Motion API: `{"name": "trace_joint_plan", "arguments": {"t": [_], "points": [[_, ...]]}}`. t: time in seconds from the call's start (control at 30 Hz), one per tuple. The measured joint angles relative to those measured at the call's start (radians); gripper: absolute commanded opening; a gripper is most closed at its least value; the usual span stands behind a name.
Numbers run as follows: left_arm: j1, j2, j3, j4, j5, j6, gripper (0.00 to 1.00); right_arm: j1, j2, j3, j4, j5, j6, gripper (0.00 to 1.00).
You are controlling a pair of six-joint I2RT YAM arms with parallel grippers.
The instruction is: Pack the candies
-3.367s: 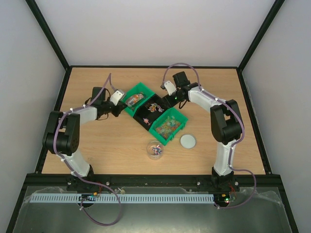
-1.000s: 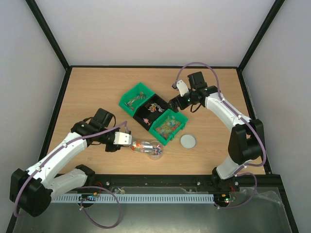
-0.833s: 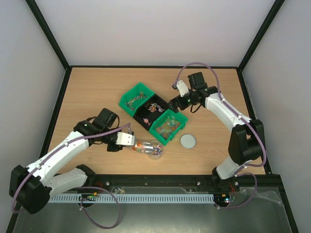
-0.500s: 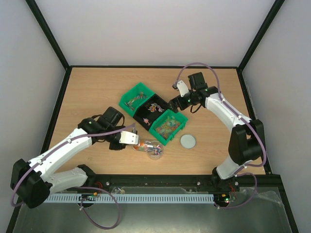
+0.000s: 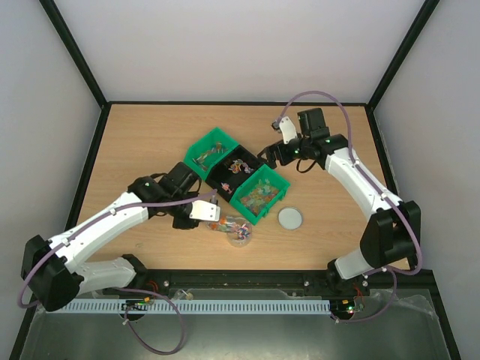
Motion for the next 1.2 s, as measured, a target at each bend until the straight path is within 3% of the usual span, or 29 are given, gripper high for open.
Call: {"name": "trace_joint_plan", "arguments": {"t": [0.67, 0.8, 1.0, 1.2], "points": [[-0.026, 0.023, 0.098, -0.117, -0.06, -0.045, 0.02, 0.0, -0.157, 0.031, 0.045, -0.076, 0.247, 0.99], [0.094, 0.01, 0.148, -0.14, -0.006, -0.057, 0.02, 0.0, -0.166, 0.074, 0.05, -0.123, 0.316, 0.99], [0.385, 0.059, 0.295, -0.161, 0.024, -0.094, 0.02, 0.0, -0.207, 0.108, 0.085, -0.199, 0.433, 0.99], [0.434, 0.265, 0.469, -0.188, -0.092, -0.171, 0.02, 0.0, -0.212, 0.202, 0.087, -0.23, 0.528, 0.99]]}}
